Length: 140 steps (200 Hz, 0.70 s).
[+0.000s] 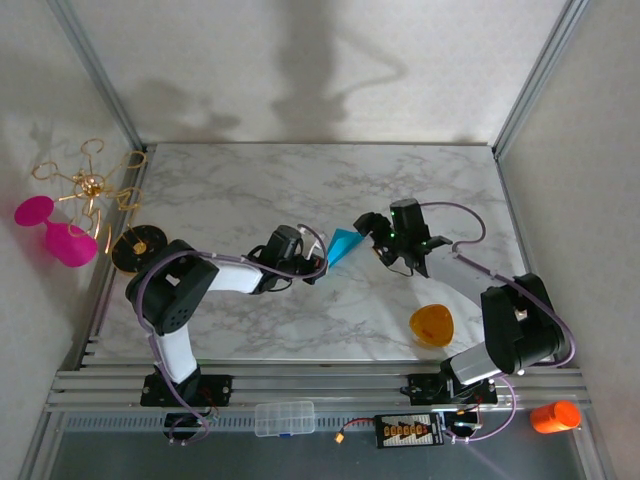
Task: Fold a paper plane with a square sheet of paper (pick it up from the middle)
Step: Fold the wing for the fifth time at the center of the table.
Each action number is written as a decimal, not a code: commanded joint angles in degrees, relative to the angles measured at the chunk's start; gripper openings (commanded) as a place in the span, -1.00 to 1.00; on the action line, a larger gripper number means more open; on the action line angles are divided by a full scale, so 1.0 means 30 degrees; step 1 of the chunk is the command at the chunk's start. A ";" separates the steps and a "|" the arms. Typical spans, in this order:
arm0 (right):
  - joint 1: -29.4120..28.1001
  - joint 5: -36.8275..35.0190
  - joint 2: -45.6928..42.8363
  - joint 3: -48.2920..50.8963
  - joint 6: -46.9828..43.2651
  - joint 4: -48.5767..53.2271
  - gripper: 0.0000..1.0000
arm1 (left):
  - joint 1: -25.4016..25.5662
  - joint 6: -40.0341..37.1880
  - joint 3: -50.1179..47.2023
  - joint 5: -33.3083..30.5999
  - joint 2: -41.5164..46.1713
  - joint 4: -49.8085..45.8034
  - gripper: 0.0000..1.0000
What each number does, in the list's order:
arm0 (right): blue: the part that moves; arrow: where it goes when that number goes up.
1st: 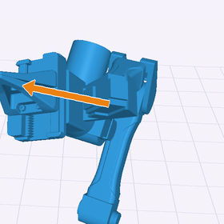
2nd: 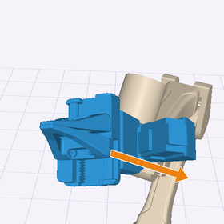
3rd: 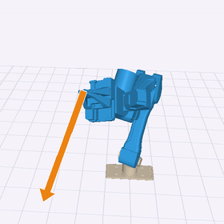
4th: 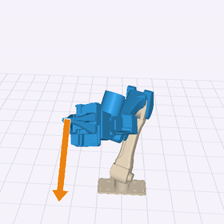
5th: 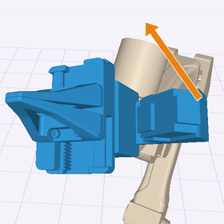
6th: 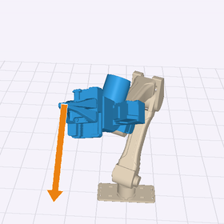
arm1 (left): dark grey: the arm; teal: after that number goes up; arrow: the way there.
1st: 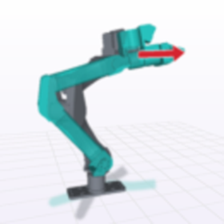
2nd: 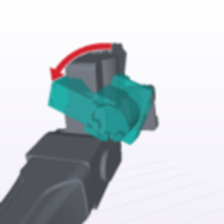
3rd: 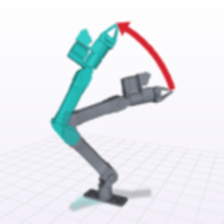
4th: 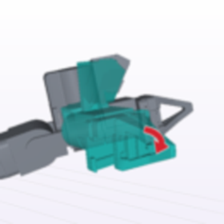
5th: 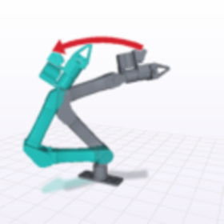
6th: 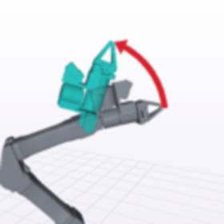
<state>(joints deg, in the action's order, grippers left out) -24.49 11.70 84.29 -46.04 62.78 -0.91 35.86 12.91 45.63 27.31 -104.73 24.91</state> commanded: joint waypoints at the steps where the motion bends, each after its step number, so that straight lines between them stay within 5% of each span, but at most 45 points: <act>1: 0.0151 0.0141 -0.0761 0.0787 -0.1777 -0.1738 0.58 | -0.0174 0.2289 0.0378 0.1957 -0.0553 -0.0319 -1.00; 140: 0.0006 0.5355 0.1668 0.3012 -0.5778 -0.8235 0.38 | -0.0556 0.7561 -0.0179 0.3305 -0.1495 0.1937 -1.00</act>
<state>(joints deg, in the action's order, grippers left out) -24.36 24.12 87.26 -37.89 48.29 -21.37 34.65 33.10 45.69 36.49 -108.49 28.49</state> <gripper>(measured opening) 0.698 0.052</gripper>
